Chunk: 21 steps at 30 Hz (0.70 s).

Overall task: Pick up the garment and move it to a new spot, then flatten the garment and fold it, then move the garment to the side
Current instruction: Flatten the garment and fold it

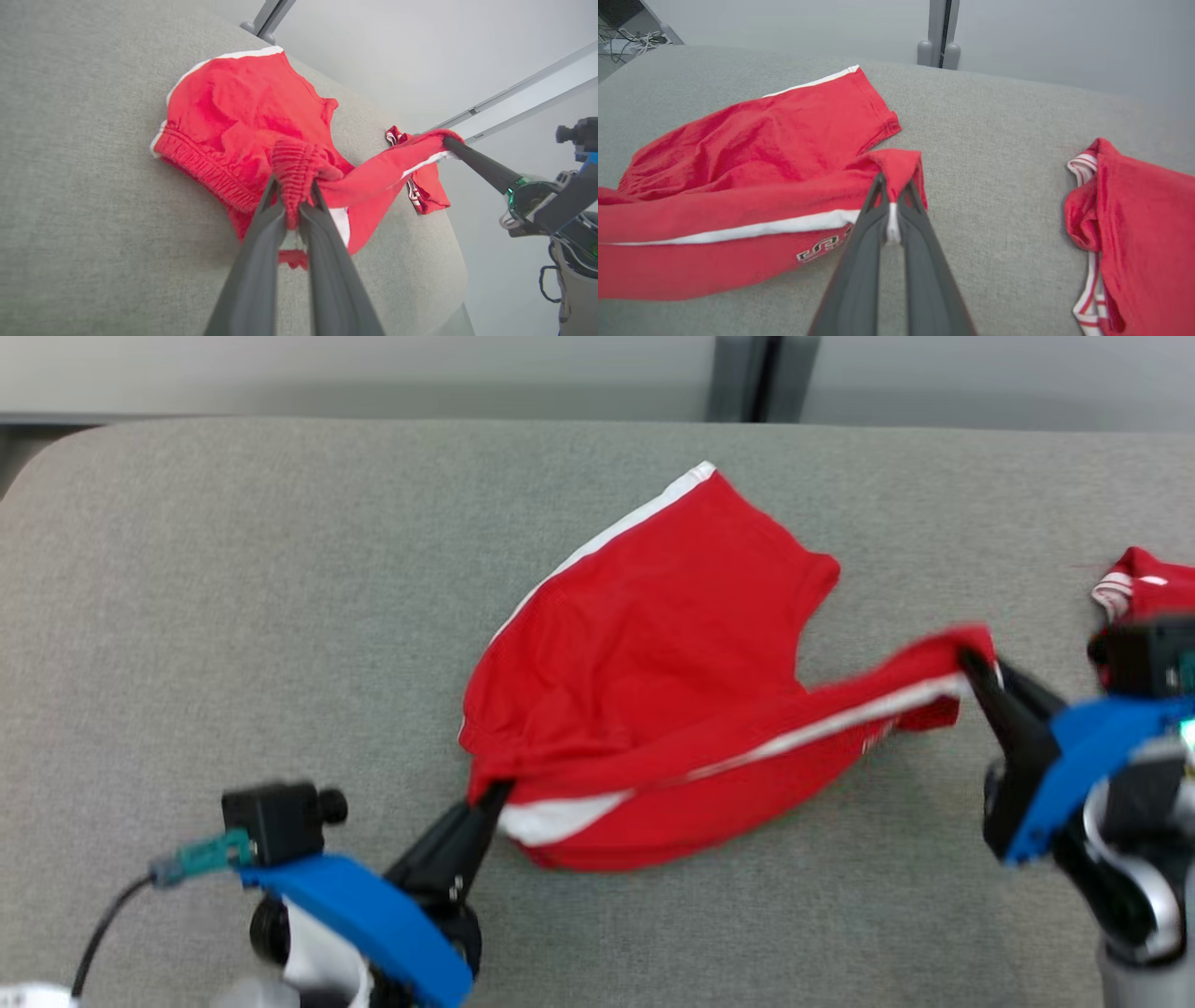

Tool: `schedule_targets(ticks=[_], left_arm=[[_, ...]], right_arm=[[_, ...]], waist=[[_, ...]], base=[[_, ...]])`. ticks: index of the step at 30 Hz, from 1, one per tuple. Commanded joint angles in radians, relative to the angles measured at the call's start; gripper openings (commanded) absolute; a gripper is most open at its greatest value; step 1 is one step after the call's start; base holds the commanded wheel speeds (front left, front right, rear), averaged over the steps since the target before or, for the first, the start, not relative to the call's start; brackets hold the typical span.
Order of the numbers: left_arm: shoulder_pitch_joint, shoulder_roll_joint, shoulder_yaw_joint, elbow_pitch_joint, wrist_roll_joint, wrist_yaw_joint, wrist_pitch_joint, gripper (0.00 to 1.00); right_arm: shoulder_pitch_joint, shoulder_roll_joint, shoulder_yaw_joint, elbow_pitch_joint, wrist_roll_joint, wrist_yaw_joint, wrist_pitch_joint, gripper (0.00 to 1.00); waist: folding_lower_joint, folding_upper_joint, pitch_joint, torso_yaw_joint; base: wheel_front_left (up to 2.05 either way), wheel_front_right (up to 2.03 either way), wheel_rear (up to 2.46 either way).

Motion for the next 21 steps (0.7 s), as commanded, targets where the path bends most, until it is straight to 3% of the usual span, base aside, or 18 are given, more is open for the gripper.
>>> schedule_targets(ticks=[1,5,11,16,21], left_arm=[[-0.047,-0.016,0.015,0.031,-0.008,-0.013,0.000,0.00],[-0.139,-0.047,0.023,0.120,0.006,-0.025,-0.006,0.00],[-0.296,-0.148,0.040,0.337,0.024,-0.038,-0.058,0.00],[-0.401,-0.234,0.034,0.505,0.017,-0.081,-0.099,0.00],[-0.452,-0.272,0.039,0.591,0.017,-0.108,-0.131,0.00]], right_arm=[[-0.073,-0.012,0.011,0.043,0.006,0.000,-0.022,0.00],[-0.211,-0.030,0.039,0.156,0.011,0.000,-0.060,0.00],[-0.450,-0.056,0.103,0.405,0.006,0.000,-0.152,0.00],[-0.610,-0.070,0.148,0.627,-0.034,0.001,-0.237,0.00],[-0.692,-0.073,0.157,0.746,-0.049,0.001,-0.291,0.00]], waist=[[0.0000,0.0000,0.025,0.025],[0.0000,0.0000,0.062,0.056],[0.0000,0.0000,0.131,0.112],[0.0000,0.0000,0.183,0.152],[0.0000,0.0000,0.206,0.171]], base=[[0.00,0.00,0.00],[0.00,0.00,0.00],[0.00,0.00,0.00],[0.00,0.00,0.00],[0.00,0.00,0.00]])
